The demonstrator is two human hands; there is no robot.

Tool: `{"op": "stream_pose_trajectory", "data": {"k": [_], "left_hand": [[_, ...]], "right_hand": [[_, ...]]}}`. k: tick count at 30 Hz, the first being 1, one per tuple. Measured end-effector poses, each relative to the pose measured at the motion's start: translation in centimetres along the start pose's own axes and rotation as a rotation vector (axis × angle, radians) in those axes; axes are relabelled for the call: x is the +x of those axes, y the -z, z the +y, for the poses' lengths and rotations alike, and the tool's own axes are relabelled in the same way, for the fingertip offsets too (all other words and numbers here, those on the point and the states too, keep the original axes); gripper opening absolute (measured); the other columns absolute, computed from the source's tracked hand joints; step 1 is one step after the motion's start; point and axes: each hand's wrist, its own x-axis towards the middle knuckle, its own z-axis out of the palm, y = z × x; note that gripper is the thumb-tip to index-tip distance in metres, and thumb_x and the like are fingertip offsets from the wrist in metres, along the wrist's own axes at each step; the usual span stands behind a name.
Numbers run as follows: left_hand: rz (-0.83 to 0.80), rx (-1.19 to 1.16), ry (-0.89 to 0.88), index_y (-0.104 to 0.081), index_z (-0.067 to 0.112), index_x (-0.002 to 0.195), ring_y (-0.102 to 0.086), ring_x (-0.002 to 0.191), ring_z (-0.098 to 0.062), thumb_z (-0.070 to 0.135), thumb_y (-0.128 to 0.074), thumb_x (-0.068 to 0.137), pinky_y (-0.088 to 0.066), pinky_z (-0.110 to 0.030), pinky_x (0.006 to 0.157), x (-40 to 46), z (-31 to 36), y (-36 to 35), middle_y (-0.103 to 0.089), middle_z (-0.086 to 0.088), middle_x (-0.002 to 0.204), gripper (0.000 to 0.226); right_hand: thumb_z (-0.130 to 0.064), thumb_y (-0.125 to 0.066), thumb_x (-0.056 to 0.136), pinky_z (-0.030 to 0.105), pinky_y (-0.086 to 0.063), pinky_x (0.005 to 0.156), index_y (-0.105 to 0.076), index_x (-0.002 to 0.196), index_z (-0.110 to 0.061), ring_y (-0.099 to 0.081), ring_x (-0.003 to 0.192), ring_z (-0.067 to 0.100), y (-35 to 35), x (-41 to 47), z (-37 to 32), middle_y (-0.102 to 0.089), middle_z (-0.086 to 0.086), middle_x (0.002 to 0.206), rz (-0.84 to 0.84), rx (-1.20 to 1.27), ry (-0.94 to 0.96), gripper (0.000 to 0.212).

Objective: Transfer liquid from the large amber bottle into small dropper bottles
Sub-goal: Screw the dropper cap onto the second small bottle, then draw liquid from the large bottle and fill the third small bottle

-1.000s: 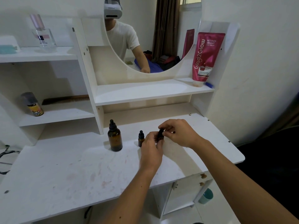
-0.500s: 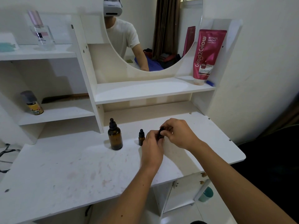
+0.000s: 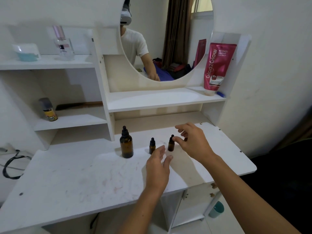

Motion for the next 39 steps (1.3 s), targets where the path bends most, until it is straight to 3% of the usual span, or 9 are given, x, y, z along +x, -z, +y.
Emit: {"op": "stream_pose_trajectory", "data": {"k": [3,7,11,16,20,24,30,33,39], "left_hand": [[0.012,-0.034,0.033,-0.061,0.032,0.132,-0.062,0.121,-0.008,0.039,-0.071,0.091,-0.048,-0.029,0.102,-1.5,-0.7,2.7,-0.064,0.015,0.134,0.043],[0.104,-0.003,0.048,-0.061,0.037,0.118,-0.066,0.103,-0.004,0.043,-0.074,0.088,-0.047,-0.007,0.079,-1.7,-1.5,6.9,-0.068,0.018,0.117,0.034],[0.236,0.043,0.045,-0.056,0.037,0.115,-0.064,0.092,-0.007,0.048,-0.078,0.083,-0.045,-0.011,0.071,-0.9,-2.0,10.2,-0.064,0.016,0.112,0.040],[0.318,0.076,0.041,-0.048,0.032,0.124,-0.059,0.100,-0.013,0.037,-0.084,0.081,-0.046,-0.009,0.077,1.3,-2.4,12.2,-0.056,0.009,0.125,0.056],[0.253,0.104,0.057,-0.047,0.027,0.141,-0.057,0.121,-0.015,0.042,-0.081,0.082,-0.048,-0.028,0.099,3.2,-3.0,11.9,-0.054,0.009,0.141,0.069],[0.209,0.076,0.050,-0.053,0.027,0.135,-0.058,0.112,-0.008,0.035,-0.077,0.088,-0.041,-0.020,0.097,3.9,-3.2,11.8,-0.061,0.013,0.127,0.053],[0.204,0.096,0.057,-0.055,0.025,0.133,-0.062,0.111,-0.011,0.037,-0.076,0.089,-0.046,-0.024,0.099,4.1,-3.7,11.7,-0.065,0.010,0.124,0.050],[0.203,0.103,0.052,-0.055,0.024,0.134,-0.062,0.112,-0.012,0.037,-0.076,0.089,-0.049,-0.029,0.103,4.3,-3.8,11.7,-0.066,0.009,0.124,0.051],[0.204,0.104,0.040,-0.054,0.023,0.134,-0.057,0.108,-0.007,0.036,-0.075,0.089,-0.044,-0.022,0.099,4.0,-3.6,11.7,-0.063,0.011,0.123,0.052]], "right_hand": [[-0.033,-0.078,0.091,0.023,-0.055,0.089,-0.071,0.126,-0.021,-0.062,0.092,0.008,-0.1,0.0,-1.8,-0.067,-0.006,0.110,0.016,0.029,0.032,0.038],[-0.033,-0.077,0.092,0.025,-0.054,0.089,-0.073,0.123,-0.021,-0.061,0.095,0.009,-1.7,0.3,-5.4,-0.069,-0.006,0.107,-0.019,0.081,0.101,0.034],[-0.038,-0.073,0.094,0.030,-0.054,0.094,-0.071,0.125,-0.023,-0.063,0.102,0.011,-3.7,1.1,-8.9,-0.071,-0.007,0.112,-0.066,0.125,0.153,0.034],[-0.036,-0.071,0.097,0.026,-0.053,0.097,-0.070,0.128,-0.021,-0.064,0.107,0.009,-5.6,2.5,-12.1,-0.070,-0.004,0.118,-0.123,0.192,0.170,0.035],[-0.036,-0.070,0.097,0.024,-0.054,0.092,-0.071,0.125,-0.022,-0.065,0.103,0.010,-6.6,3.4,-13.2,-0.070,-0.005,0.117,-0.155,0.220,0.125,0.031],[-0.030,-0.072,0.097,0.018,-0.052,0.083,-0.075,0.114,-0.018,-0.067,0.093,0.009,-7.2,3.9,-13.6,-0.074,-0.003,0.107,-0.158,0.238,0.072,0.022],[-0.024,-0.079,0.091,0.013,-0.053,0.072,-0.077,0.090,-0.016,-0.068,0.083,0.007,-7.7,4.1,-13.5,-0.075,-0.006,0.089,-0.105,0.342,-0.016,0.008],[-0.024,-0.080,0.090,0.006,-0.049,0.068,-0.079,0.089,-0.017,-0.067,0.080,0.003,-7.8,4.2,-13.5,-0.074,-0.008,0.088,-0.085,0.329,-0.003,0.007],[-0.022,-0.078,0.093,0.000,-0.047,0.068,-0.079,0.098,-0.017,-0.067,0.081,-0.001,-7.5,4.0,-13.5,-0.074,-0.010,0.090,-0.132,0.407,-0.036,0.007]]}}
